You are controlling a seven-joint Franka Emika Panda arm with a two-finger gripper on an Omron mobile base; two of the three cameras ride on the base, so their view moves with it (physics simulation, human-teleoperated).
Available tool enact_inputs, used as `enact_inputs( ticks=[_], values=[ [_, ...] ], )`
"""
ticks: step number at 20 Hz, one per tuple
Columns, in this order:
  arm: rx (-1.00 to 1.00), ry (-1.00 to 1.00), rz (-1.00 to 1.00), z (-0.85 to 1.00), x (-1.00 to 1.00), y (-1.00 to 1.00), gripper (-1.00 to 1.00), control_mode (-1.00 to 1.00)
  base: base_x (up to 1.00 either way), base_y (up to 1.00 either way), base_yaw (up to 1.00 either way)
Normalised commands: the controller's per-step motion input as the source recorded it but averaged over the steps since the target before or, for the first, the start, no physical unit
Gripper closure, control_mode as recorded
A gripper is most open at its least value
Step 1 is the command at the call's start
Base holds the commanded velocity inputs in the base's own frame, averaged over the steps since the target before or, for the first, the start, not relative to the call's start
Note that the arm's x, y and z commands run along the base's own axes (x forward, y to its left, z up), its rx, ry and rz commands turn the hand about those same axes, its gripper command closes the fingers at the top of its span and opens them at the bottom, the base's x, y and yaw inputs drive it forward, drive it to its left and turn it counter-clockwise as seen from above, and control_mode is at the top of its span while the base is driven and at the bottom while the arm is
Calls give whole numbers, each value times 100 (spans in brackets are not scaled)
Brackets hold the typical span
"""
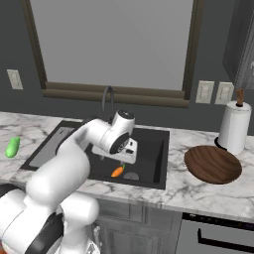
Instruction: Remove the corn and carrot from the sink. Then move the bowl and cup from the counter to the sink for washing.
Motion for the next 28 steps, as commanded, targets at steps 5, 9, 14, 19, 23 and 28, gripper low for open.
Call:
enact_inputs(
  ticks=[5,9,14,19,23,28],
  values=[
    [2,0,0,-20,36,0,-100,-100,0,0,0],
    [0,0,0,-19,34,0,-100,-100,0,0,0],
    [0,0,0,-20,29,0,-100,-100,0,0,0],
    [0,0,0,-27,14,0,-100,-100,0,0,0],
    [0,0,0,-27,13,0,-100,-100,0,0,0],
    [0,0,0,-25,16,2,-100,-100,0,0,0]
  ],
)
